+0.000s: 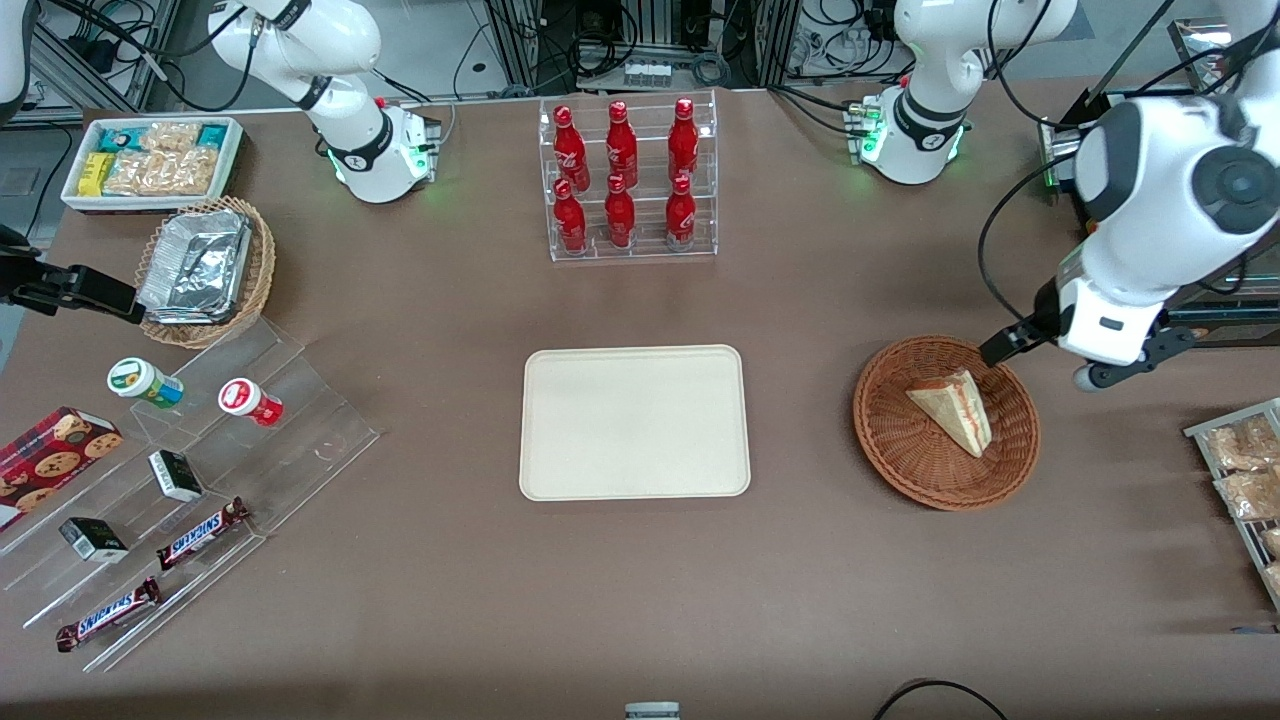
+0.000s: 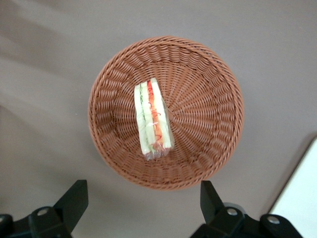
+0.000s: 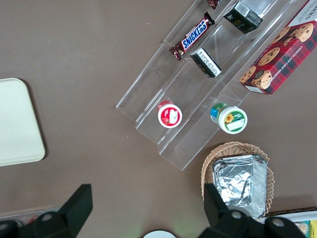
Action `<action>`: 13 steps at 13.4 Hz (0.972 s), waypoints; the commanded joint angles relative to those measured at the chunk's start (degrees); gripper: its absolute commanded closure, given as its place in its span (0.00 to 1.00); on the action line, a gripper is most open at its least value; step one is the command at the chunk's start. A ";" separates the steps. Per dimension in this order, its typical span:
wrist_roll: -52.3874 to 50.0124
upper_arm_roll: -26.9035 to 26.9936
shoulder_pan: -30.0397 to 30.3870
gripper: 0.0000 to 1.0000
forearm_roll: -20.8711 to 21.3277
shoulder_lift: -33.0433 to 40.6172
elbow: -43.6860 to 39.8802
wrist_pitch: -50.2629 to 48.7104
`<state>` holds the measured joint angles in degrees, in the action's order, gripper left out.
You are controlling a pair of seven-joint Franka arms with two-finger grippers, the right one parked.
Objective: Place sandwich from basket to tray
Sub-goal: 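Move the left gripper down over the wrapped sandwich in the wicker basket, then close the left gripper on the sandwich and lift it from the basket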
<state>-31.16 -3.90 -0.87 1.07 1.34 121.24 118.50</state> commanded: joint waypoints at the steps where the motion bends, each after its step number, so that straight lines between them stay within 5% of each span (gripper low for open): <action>1: -3.02 -0.31 0.35 0.00 0.16 -2.20 3.82 5.15; 13: -11.73 -0.23 0.26 0.00 0.16 -16.53 5.23 20.09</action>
<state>-41.82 -3.97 -0.90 1.06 -13.37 126.56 136.89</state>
